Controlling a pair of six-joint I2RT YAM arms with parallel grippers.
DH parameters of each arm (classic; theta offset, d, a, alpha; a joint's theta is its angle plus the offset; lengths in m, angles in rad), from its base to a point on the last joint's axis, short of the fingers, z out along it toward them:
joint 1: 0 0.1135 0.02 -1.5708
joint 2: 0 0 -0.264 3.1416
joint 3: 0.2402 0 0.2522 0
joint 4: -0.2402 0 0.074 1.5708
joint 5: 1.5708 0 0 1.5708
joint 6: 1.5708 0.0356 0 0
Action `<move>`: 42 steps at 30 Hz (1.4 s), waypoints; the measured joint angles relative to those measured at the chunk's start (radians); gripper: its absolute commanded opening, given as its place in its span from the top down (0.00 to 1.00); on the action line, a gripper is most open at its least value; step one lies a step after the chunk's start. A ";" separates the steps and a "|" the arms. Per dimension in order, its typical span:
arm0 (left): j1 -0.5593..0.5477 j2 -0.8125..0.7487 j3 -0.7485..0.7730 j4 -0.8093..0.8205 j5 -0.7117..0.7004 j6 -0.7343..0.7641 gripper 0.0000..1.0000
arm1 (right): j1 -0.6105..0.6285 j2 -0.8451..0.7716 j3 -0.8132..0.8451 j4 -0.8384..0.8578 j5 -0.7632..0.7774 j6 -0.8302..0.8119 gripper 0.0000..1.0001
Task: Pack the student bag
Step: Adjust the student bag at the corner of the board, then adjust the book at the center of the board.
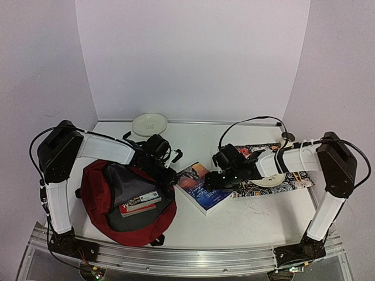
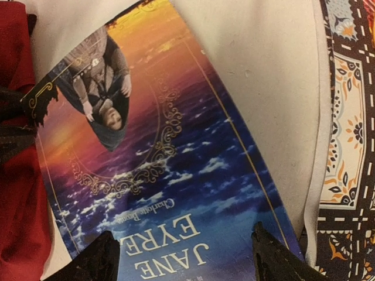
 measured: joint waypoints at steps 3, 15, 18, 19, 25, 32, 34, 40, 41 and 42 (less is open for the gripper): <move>0.020 0.000 -0.009 -0.019 -0.031 -0.002 0.45 | 0.035 0.001 0.002 0.003 -0.028 0.013 0.25; 0.054 -0.079 0.038 -0.121 -0.083 -0.125 0.30 | 0.089 -0.061 0.060 -0.103 -0.020 -0.004 0.19; 0.053 -0.122 0.070 -0.127 -0.080 -0.183 0.29 | 0.040 -0.071 0.097 -0.112 0.015 -0.033 0.18; 0.053 -0.139 0.080 -0.127 -0.075 -0.208 0.28 | 0.020 -0.072 0.103 -0.114 0.024 -0.041 0.17; 0.039 -0.188 0.100 -0.125 -0.043 -0.337 0.27 | -0.071 -0.025 0.129 -0.137 0.056 -0.079 0.16; -0.021 -0.188 0.100 -0.131 -0.040 -0.422 0.27 | -0.072 0.083 0.151 -0.133 0.002 -0.093 0.16; -0.041 -0.188 0.100 -0.130 -0.045 -0.432 0.27 | -0.068 0.090 0.149 -0.129 -0.029 -0.090 0.16; -0.095 -0.189 0.090 -0.130 -0.083 -0.446 0.27 | -0.023 0.090 0.132 -0.087 -0.124 -0.044 0.18; -0.101 -0.189 0.087 -0.131 -0.089 -0.448 0.27 | -0.009 0.090 0.126 -0.075 -0.143 -0.033 0.18; -0.107 -0.189 0.086 -0.132 -0.095 -0.450 0.27 | 0.006 0.090 0.120 -0.063 -0.162 -0.022 0.18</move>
